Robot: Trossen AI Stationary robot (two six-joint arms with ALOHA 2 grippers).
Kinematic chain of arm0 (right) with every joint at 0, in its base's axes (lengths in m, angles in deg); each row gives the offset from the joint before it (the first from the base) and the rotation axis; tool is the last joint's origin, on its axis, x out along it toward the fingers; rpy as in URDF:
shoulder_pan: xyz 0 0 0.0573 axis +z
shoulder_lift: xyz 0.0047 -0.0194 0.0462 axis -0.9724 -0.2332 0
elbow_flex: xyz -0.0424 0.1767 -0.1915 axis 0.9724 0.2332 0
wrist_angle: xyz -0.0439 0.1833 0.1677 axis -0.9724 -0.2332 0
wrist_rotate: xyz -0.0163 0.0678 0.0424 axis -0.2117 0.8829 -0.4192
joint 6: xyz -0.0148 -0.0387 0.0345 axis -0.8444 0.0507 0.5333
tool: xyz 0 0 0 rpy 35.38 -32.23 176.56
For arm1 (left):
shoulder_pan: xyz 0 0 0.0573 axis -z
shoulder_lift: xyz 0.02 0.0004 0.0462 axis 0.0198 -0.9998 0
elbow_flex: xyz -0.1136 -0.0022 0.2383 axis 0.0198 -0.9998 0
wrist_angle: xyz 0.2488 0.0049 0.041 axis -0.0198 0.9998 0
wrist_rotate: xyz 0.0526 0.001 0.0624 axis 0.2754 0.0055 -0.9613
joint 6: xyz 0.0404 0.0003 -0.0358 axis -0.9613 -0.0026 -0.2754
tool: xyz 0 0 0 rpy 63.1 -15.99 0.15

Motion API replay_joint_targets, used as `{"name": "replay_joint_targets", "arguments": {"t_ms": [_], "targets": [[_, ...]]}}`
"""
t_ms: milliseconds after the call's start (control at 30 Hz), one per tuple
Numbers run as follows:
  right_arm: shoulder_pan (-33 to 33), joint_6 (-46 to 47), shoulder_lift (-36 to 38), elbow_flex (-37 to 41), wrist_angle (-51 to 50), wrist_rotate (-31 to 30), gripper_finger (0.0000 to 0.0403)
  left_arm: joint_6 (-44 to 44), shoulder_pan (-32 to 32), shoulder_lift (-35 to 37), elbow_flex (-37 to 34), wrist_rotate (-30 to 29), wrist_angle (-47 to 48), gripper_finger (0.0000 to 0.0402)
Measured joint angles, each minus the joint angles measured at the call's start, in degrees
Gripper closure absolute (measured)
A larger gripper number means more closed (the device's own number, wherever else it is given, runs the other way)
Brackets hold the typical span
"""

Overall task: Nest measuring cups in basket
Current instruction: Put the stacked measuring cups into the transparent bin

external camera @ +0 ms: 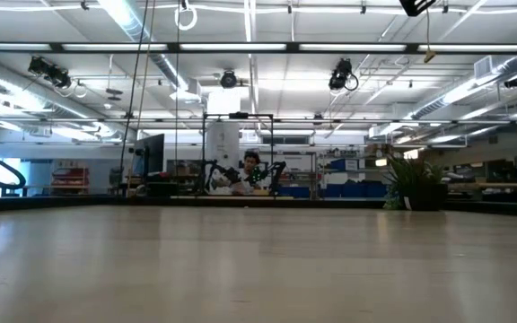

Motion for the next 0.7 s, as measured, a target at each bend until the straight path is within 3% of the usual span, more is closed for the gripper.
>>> {"name": "replay_joint_targets", "arguments": {"t_ms": [233,400,700], "targets": [[0.00,-0.11,0.00,0.00,-0.04,-2.60,0.0385,-0.84,0.17,0.00,0.00,-0.50,0.41,0.0285],[0.00,-0.11,0.00,0.00,-0.05,-2.59,0.0385,-1.53,0.11,0.00,0.00,3.76,-0.01,0.0285],[0.00,-0.08,0.00,0.00,-0.04,-2.63,0.0385,-2.46,0.17,-0.02,0.00,4.29,-0.17,0.0295]]}}
